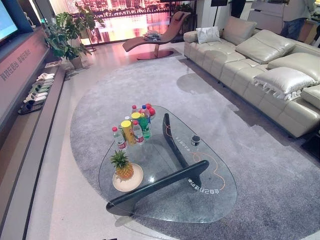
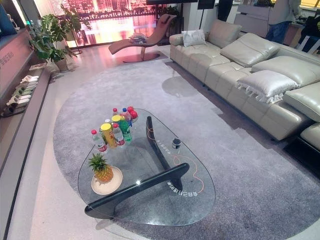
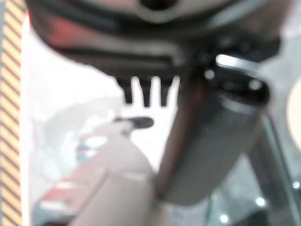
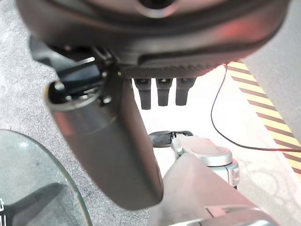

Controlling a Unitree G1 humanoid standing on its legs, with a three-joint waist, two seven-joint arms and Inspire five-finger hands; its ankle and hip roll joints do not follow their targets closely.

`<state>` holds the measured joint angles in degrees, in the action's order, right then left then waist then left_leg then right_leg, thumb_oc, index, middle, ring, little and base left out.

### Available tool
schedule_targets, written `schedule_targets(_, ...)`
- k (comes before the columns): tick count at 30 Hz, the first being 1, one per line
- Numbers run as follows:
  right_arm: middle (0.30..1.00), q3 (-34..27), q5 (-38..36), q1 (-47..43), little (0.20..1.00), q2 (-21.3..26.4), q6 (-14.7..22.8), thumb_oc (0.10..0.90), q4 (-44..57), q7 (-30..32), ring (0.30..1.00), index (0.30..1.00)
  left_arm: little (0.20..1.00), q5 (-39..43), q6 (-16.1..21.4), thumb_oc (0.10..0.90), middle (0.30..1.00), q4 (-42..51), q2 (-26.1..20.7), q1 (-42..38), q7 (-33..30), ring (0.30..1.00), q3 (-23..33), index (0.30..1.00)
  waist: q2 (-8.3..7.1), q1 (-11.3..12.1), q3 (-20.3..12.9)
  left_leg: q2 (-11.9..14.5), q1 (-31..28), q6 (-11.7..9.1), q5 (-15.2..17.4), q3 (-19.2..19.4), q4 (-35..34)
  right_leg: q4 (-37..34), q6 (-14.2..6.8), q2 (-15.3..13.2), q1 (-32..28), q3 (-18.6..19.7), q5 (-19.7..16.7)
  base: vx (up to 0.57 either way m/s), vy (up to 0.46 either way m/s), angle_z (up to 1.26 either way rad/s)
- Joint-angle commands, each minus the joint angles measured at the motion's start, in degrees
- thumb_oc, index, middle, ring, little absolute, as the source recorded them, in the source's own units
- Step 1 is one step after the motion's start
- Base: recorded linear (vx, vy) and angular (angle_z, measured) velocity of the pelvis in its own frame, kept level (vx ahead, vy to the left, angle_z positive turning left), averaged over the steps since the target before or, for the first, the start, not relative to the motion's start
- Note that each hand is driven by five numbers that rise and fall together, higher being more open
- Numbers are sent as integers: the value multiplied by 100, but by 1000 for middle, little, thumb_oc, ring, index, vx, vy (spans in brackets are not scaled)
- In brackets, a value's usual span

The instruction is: Pick up the fruit to the plate

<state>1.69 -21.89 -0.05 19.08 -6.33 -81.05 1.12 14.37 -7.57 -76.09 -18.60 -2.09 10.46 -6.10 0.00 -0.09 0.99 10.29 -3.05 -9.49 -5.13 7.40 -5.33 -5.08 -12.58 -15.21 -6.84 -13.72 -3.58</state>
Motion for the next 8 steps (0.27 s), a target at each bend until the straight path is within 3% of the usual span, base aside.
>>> schedule_targets(1, 900, 25, 305, -387, 900, -1, -32, 800, -246, 16, 900, 900, 900, -231, 24, 800, 900, -465, 28, -455, 97, 900, -34, 900, 36, 78, 152, 164, -312, 36, 121, 212, 33, 50, 4, -60, -37, -150, -275, 0, 0, 0)
schedule_targets(8, 900, 66, 463, -365, 900, -40, -36, 800, -243, -43, 900, 900, 900, -347, 117, 800, 900, -473, 67, -401, 86, 900, -33, 900, 24, 90, 109, 201, -326, 4, 118, 240, 33, 16, -13, -64, -33, -164, -309, 0, 0, 0)
